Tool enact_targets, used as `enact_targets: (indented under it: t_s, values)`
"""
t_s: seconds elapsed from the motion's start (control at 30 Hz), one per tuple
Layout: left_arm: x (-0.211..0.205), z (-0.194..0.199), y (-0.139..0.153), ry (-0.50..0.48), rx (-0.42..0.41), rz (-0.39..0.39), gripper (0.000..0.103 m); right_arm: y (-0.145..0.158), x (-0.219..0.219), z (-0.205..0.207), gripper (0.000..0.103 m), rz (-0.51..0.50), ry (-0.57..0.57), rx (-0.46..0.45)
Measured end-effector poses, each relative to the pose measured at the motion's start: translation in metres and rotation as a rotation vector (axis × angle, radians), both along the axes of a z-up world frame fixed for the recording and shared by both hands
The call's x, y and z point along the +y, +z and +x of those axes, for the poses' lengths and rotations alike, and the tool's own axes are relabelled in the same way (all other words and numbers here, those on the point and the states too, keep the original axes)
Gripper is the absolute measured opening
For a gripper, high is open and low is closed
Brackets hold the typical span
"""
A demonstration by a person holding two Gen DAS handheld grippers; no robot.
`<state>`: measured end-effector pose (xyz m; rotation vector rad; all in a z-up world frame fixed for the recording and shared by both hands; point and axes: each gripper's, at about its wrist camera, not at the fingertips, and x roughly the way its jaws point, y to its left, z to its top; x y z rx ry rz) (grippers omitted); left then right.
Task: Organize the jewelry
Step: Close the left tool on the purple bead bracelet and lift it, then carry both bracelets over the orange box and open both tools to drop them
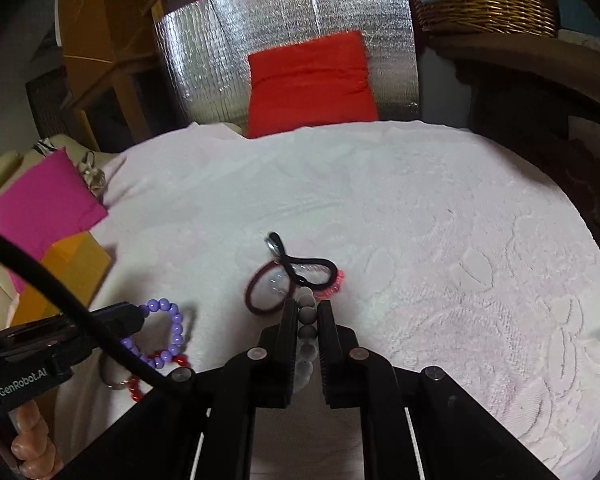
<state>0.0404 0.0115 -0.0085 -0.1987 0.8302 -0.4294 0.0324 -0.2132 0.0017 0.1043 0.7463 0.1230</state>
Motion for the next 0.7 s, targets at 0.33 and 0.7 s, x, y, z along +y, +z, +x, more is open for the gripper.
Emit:
enact_targets:
  t_s: [0.33,0.7]
  values:
    - [0.065,-0.021,0.026,0.132,-0.065,-0.033,0.009,0.025,0.039,-0.011,0.011,0.118,0.079,-0.066]
    - [0.156,-0.057,0.044,0.367,-0.166,-0.001,0.009,0.034,0.127,-0.028,0.011,0.174,0.258,-0.113]
